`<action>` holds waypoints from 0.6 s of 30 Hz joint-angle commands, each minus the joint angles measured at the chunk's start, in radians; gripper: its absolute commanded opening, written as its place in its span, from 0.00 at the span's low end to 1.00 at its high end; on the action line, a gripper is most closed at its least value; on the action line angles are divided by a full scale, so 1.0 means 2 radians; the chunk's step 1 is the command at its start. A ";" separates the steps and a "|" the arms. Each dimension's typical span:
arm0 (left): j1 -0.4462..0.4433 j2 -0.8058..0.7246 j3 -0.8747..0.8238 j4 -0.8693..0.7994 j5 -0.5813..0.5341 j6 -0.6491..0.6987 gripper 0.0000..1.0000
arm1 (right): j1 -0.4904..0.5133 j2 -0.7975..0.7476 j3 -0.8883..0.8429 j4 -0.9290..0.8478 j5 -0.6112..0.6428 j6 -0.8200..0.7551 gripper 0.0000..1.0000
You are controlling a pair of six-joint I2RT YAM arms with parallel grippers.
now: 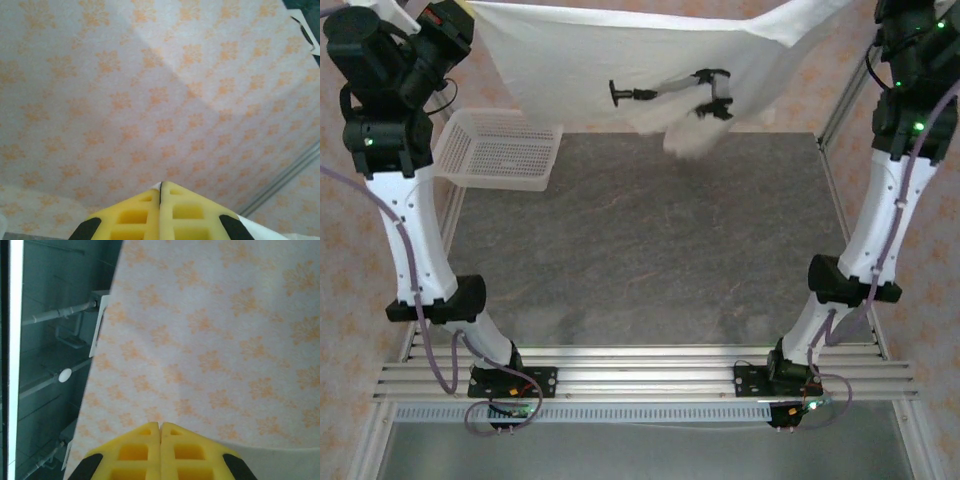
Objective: Fold the inside-out t-shirt
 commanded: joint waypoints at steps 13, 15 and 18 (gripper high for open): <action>-0.113 -0.151 -0.735 0.161 -0.019 -0.004 0.00 | 0.043 -0.426 -0.872 0.042 -0.064 -0.025 0.00; -0.139 -0.139 -0.783 0.156 -0.050 -0.016 0.00 | 0.042 -0.475 -0.958 0.034 -0.041 -0.025 0.00; -0.167 -0.097 -0.837 0.164 -0.067 -0.025 0.00 | 0.042 -0.516 -1.053 0.024 -0.034 -0.029 0.00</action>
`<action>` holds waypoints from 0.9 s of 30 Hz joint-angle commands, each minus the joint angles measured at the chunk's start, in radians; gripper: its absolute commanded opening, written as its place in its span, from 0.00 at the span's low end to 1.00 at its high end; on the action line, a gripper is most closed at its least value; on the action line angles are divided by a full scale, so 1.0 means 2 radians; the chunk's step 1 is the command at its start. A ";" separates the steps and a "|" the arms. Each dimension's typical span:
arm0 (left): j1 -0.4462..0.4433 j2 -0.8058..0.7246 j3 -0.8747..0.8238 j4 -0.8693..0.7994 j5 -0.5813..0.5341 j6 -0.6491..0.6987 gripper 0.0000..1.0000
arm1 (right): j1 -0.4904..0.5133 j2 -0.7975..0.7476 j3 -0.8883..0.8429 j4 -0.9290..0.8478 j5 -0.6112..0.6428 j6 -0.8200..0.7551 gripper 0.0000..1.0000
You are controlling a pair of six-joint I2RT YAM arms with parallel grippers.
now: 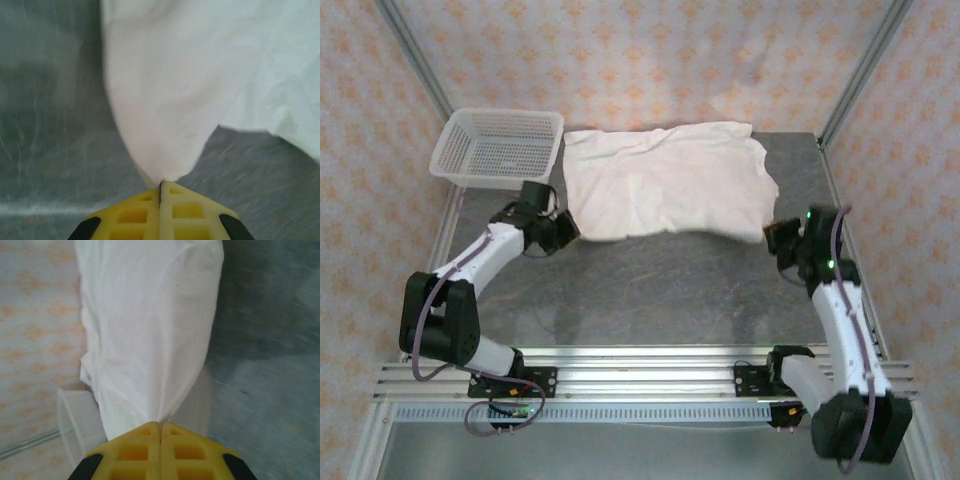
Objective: Fold the inside-out t-shirt
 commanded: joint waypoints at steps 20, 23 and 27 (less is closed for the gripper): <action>-0.019 -0.399 -0.244 -0.078 -0.202 -0.123 0.05 | 0.001 -0.349 -0.104 -0.366 0.245 0.148 0.02; -0.019 -0.449 -0.263 -0.094 -0.198 -0.132 0.24 | 0.001 -0.372 -0.100 -0.363 0.250 0.143 0.24; -0.019 -0.505 -0.245 -0.107 -0.237 -0.122 0.39 | 0.001 -0.349 -0.039 -0.296 0.305 0.120 0.43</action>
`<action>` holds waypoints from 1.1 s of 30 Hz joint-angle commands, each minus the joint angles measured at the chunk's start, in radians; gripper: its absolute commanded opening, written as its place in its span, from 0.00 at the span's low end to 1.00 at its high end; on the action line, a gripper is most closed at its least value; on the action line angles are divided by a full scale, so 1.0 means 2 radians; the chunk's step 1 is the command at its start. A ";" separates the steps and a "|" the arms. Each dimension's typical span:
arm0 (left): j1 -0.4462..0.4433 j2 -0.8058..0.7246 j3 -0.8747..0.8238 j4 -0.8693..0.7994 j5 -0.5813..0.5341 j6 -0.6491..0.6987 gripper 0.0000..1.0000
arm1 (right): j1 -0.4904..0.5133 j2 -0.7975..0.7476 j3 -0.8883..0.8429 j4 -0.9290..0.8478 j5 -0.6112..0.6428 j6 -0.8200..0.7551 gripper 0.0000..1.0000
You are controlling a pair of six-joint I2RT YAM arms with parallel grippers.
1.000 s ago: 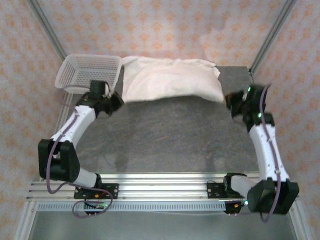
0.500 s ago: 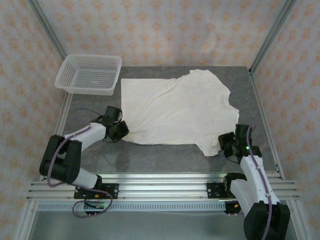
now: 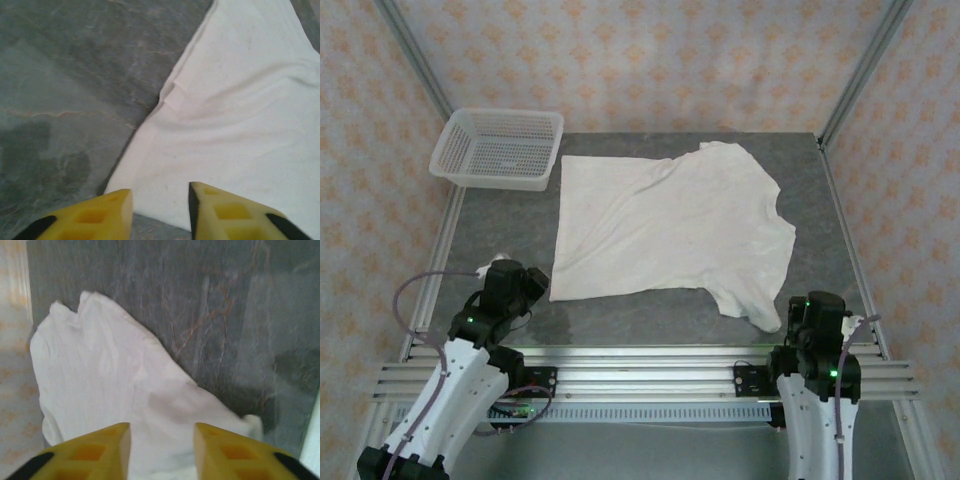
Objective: Fold the inside-out t-shirt
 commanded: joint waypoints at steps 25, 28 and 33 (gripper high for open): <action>-0.012 0.737 0.472 0.149 -0.043 0.104 0.00 | 0.042 0.860 0.328 0.370 -0.121 -0.256 0.00; 0.002 0.788 0.513 0.139 -0.035 0.100 0.00 | 0.031 0.891 0.339 0.365 -0.115 -0.245 0.00; 0.014 0.853 0.567 0.126 -0.036 0.086 0.00 | 0.003 0.919 0.340 0.371 -0.115 -0.228 0.00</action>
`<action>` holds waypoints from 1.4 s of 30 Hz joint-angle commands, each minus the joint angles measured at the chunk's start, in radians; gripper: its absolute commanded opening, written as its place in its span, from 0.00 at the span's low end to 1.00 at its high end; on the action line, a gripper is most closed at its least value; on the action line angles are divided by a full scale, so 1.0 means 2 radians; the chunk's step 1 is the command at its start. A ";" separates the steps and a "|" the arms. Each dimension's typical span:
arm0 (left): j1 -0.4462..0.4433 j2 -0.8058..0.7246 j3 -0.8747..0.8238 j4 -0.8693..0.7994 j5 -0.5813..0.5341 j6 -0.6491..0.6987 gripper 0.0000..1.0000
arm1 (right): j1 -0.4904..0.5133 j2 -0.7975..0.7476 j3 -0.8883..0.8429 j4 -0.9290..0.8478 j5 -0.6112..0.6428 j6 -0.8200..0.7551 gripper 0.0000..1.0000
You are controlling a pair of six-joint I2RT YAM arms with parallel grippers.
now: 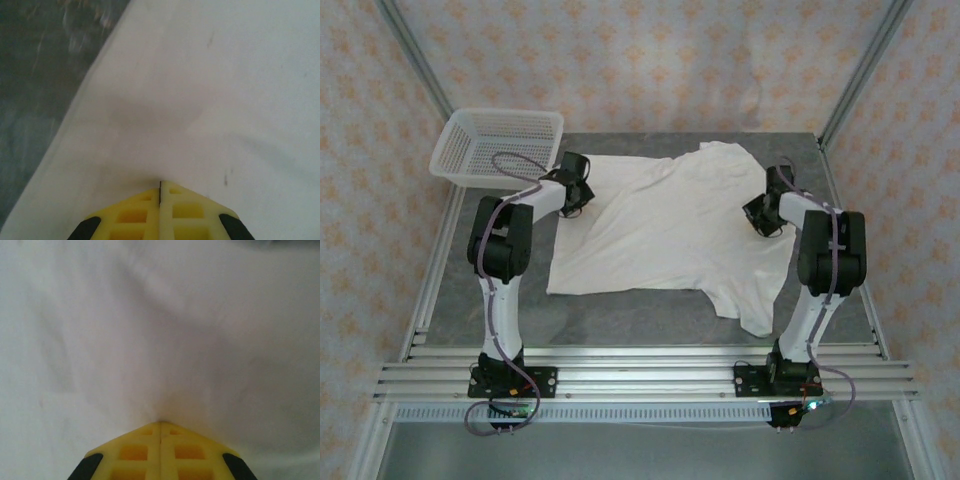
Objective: Fold the inside-out t-shirt
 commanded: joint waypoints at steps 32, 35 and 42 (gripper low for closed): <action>-0.018 -0.470 -0.231 0.006 0.088 0.039 0.38 | -0.152 -0.261 -0.216 -0.014 0.072 -0.087 0.43; -0.032 -0.531 -0.278 -0.011 0.077 0.042 0.44 | -0.155 -0.210 -0.211 0.013 0.031 -0.114 0.43; -0.036 -0.601 -0.371 -0.080 0.073 0.054 0.56 | -0.151 -0.152 -0.213 0.076 -0.046 -0.093 0.43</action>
